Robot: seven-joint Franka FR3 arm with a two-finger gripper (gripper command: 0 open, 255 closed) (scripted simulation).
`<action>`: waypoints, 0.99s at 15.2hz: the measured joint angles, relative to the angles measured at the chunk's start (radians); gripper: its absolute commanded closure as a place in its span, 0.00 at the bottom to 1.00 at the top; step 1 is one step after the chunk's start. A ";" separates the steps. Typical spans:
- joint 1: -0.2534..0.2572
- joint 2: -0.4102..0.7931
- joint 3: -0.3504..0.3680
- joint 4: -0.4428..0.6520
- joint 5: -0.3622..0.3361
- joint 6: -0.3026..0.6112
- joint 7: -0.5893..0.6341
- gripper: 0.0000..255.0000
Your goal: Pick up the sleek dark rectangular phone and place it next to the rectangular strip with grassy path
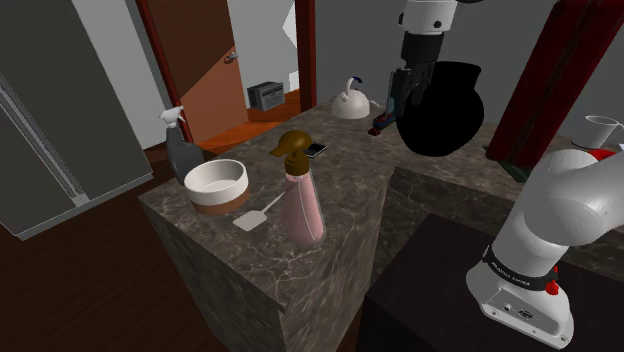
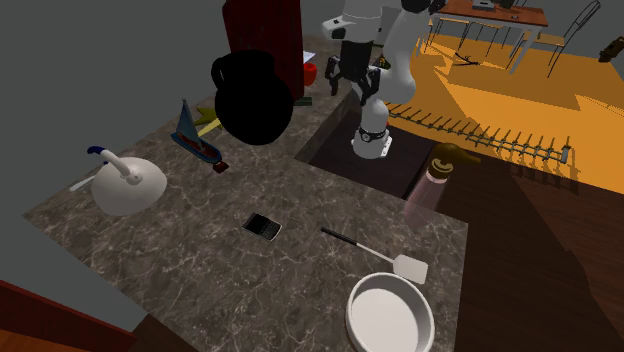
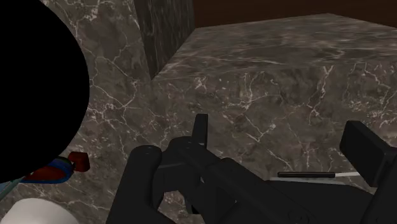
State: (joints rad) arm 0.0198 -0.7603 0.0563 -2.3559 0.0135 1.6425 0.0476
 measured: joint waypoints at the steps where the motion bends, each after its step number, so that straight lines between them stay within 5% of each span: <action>1: 0.000 0.000 0.000 0.000 0.000 0.000 0.000 0.00; 15: -0.117 0.467 0.148 0.166 0.047 0.297 0.513 0.00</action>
State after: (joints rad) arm -0.0972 -0.2931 0.2042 -2.1901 0.0602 1.9394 0.5611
